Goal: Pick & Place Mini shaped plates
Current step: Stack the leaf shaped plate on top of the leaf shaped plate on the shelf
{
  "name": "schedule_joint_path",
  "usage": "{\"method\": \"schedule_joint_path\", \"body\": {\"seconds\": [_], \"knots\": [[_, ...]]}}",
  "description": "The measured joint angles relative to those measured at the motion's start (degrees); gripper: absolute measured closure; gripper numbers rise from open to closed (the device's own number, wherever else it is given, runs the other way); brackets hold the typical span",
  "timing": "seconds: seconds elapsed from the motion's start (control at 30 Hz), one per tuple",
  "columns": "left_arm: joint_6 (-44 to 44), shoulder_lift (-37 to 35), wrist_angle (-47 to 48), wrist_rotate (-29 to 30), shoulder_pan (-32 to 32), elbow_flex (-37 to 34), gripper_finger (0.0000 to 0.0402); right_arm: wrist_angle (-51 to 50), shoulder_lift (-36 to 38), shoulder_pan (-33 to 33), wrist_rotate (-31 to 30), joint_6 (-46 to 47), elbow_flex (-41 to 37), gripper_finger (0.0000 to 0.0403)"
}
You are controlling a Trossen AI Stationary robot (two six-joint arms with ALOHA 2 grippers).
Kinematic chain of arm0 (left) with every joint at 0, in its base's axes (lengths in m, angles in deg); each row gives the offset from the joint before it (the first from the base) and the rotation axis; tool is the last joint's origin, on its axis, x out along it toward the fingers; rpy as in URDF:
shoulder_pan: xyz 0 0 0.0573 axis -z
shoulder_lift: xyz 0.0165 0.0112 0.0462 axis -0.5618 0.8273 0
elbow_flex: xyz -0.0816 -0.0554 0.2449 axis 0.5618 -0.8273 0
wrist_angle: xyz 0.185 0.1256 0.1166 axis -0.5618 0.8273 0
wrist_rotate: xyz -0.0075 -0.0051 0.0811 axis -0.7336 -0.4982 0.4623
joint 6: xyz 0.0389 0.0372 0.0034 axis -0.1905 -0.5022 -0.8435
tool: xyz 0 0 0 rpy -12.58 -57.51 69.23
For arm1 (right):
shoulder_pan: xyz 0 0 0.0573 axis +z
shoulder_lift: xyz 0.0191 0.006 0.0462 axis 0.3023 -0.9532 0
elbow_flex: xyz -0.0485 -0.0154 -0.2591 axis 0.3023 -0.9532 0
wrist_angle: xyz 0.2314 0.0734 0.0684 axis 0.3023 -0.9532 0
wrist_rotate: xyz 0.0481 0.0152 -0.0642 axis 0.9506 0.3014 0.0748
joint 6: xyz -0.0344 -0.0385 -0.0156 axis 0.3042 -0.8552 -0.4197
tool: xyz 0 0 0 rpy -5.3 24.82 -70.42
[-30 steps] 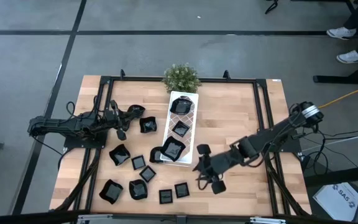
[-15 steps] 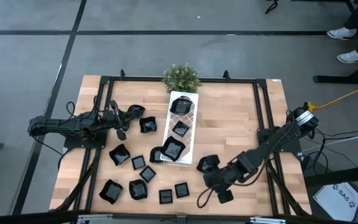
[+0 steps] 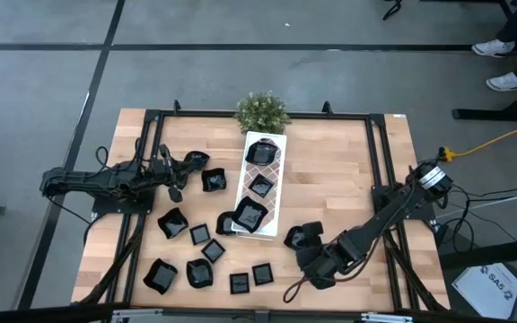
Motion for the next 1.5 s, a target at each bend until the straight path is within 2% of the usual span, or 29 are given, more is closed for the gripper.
{"method": "schedule_joint_path", "body": {"seconds": [0.6,1.07,1.33,1.5], "knots": [[0.0,-0.01,0.01,0.0,0.0,0.0,0.0347,-0.25,-5.69,0.04,-2.69,1.42,0.0,0.0239],[0.0,0.0,0.0,0.01,0.0,0.0,0.0347,-0.88,-5.69,0.0,-3.73,1.26,0.0,0.035],[0.0,-0.02,0.02,0.01,0.0,0.0,0.0348,-0.88,-5.65,-0.11,-3.81,1.29,0.0,0.0394],[0.0,-0.01,0.01,0.0,0.0,0.0,0.0348,-0.88,-5.54,-0.11,-3.96,1.36,0.0,0.0396]]}}
